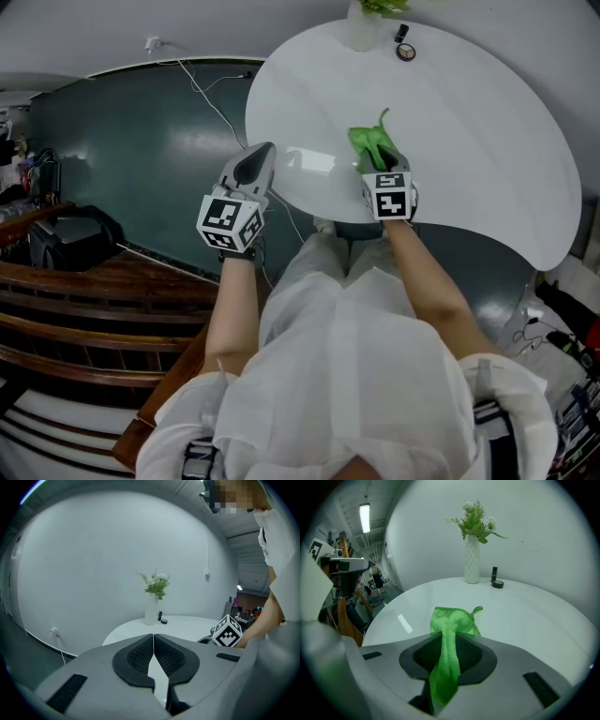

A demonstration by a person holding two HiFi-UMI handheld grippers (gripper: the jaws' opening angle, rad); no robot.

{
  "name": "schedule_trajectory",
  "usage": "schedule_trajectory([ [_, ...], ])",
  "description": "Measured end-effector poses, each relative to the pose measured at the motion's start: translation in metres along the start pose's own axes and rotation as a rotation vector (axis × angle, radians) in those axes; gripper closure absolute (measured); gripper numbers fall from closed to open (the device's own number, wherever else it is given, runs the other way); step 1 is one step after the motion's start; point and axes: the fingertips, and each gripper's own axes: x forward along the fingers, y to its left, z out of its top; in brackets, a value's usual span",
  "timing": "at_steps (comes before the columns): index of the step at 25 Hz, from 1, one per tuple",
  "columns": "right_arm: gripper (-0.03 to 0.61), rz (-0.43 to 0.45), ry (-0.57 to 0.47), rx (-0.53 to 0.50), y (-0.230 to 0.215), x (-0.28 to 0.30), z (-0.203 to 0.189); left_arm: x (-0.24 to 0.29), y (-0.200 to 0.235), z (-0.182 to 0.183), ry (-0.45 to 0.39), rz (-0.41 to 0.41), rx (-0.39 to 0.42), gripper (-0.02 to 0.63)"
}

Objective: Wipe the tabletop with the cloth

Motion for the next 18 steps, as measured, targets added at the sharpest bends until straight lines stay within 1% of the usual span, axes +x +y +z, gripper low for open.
schedule_trajectory([
  [9,0.495,0.144,0.003,-0.07,0.091,0.014,0.004,-0.004,0.006,-0.002,0.015,-0.048,0.038,0.595],
  [14,0.495,0.223,0.0,-0.167,0.126,0.009,0.001,-0.003,-0.003,-0.002,0.023,-0.087,0.057,0.595],
  [18,0.495,0.329,0.004,-0.239,0.143,-0.007,-0.009,0.001,-0.013,0.001,0.027,-0.115,0.061,0.595],
])
